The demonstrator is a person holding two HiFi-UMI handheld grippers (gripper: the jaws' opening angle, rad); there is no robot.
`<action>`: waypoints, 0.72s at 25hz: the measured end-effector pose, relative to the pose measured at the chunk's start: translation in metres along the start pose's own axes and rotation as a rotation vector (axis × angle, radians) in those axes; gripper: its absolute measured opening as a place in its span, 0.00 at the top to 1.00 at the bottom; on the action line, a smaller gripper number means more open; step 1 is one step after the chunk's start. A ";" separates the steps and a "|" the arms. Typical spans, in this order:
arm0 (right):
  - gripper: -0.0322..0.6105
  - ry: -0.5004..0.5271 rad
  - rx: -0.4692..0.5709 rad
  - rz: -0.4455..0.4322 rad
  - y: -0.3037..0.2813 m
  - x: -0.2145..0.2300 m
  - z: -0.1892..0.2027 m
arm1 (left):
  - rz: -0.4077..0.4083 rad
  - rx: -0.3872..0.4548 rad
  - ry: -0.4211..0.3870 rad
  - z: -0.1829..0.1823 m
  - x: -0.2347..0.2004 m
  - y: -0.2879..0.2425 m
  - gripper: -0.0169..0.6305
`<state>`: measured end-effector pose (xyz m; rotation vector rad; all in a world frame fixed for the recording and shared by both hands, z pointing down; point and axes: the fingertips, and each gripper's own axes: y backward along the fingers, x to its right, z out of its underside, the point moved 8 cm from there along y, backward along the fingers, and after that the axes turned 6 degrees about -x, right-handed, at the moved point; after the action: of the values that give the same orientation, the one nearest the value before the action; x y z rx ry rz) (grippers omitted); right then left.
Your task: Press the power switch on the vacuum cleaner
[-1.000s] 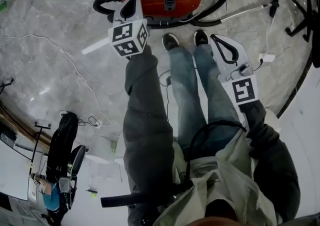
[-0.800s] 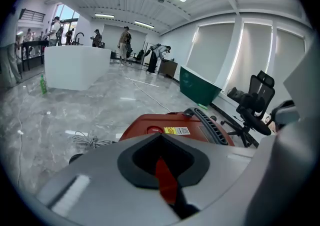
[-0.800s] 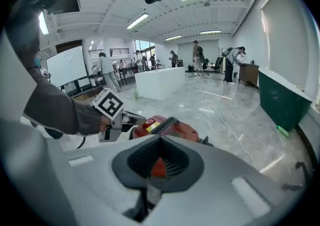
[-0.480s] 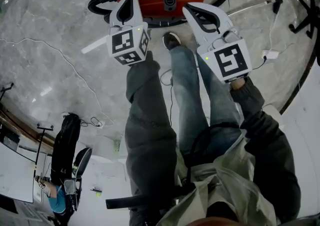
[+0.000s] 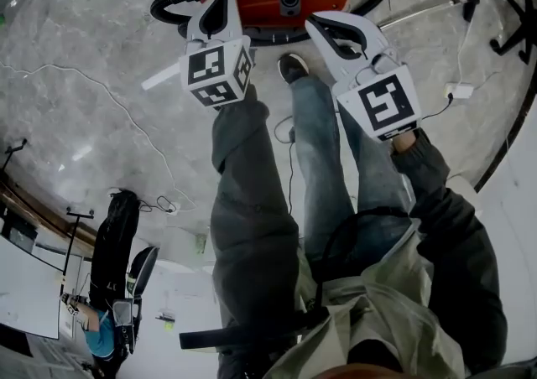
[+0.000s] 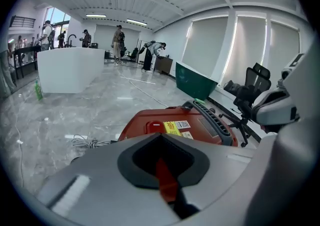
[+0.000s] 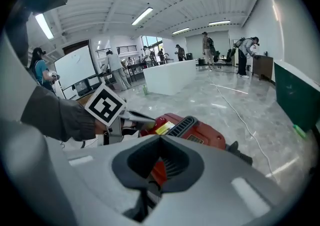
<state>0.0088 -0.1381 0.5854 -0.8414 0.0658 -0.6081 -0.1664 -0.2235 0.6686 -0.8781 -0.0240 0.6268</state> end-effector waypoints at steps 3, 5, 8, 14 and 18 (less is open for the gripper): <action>0.95 -0.001 -0.015 -0.008 -0.006 -0.001 0.000 | 0.011 0.009 0.016 0.000 -0.001 0.001 0.97; 0.95 -0.002 -0.010 -0.009 -0.009 -0.002 -0.004 | 0.009 0.016 0.001 0.001 -0.001 0.001 0.97; 0.95 -0.010 -0.002 -0.008 -0.012 -0.003 -0.009 | -0.002 0.013 -0.071 -0.003 0.001 0.002 0.97; 0.95 -0.007 -0.005 -0.010 -0.012 -0.004 -0.006 | 0.004 0.008 -0.098 -0.027 -0.006 -0.011 0.97; 0.95 -0.009 -0.013 -0.010 -0.012 -0.003 -0.003 | 0.015 0.020 -0.080 -0.026 -0.008 -0.012 0.97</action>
<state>-0.0005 -0.1447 0.5919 -0.8572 0.0571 -0.6140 -0.1600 -0.2516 0.6620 -0.8340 -0.0835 0.6748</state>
